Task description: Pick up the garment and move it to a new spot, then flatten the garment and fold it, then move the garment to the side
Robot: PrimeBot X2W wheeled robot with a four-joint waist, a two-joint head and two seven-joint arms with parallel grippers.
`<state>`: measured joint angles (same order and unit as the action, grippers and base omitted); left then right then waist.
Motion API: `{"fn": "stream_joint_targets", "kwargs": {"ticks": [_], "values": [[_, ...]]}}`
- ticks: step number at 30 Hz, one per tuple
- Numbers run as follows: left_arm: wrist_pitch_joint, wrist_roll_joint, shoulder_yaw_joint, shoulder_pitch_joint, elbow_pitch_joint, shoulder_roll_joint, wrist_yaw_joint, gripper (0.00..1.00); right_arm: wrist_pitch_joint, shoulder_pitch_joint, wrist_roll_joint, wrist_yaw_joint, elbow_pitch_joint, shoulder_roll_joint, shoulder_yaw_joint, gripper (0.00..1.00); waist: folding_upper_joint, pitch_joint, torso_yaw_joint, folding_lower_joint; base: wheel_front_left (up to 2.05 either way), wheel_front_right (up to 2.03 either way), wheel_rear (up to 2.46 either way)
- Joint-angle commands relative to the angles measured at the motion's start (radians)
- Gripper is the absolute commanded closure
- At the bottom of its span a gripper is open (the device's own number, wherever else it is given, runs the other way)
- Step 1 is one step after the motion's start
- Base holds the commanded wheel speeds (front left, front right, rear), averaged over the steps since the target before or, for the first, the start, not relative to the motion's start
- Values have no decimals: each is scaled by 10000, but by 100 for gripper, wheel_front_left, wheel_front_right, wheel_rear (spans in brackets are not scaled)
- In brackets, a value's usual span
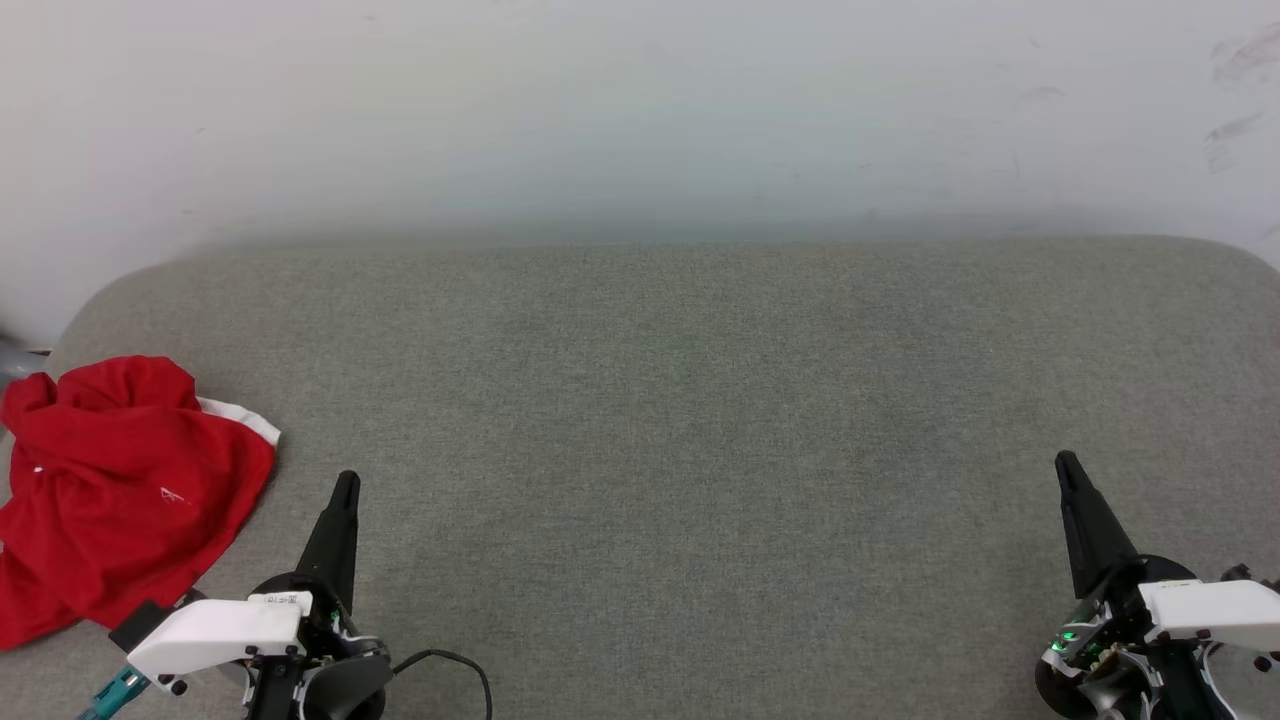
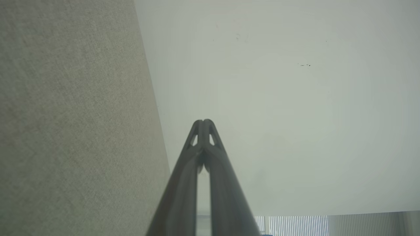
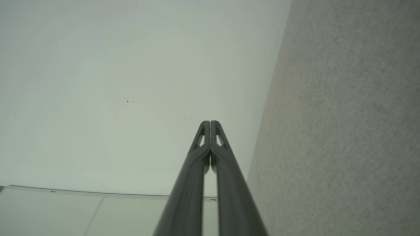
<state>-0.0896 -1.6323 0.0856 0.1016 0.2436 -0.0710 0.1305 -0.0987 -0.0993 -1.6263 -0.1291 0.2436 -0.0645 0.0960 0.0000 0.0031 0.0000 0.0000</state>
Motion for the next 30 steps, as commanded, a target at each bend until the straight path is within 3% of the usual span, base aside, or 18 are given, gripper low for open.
{"fn": "stream_joint_targets", "kwargs": {"ticks": [1, 11, 12, 30], "values": [[-53, 28, 41, 81, 11, 19, 3, 100, -31, -137, 57, -29, 14, 26, 21, 100, 0, 0, 0, 0, 0, 0, 0], [-66, 65, 65, 83, 13, 34, 3, 100, -48, -140, 85, -29, 15, 43, 42, 100, 0, 0, 0, 0, 0, 0, 0], [-41, 12, 35, -9, 26, 41, 0, 0, -17, 17, 10, 0, 27, 19, 21, 0, 0, 0, 0, 1, 0, 0, 0], [714, 374, -950, -94, -360, 109, 0, 0, 629, 597, 273, -2, -828, 33, -394, 0, 0, -10, -4, 1, 0, 0, 0]]}}
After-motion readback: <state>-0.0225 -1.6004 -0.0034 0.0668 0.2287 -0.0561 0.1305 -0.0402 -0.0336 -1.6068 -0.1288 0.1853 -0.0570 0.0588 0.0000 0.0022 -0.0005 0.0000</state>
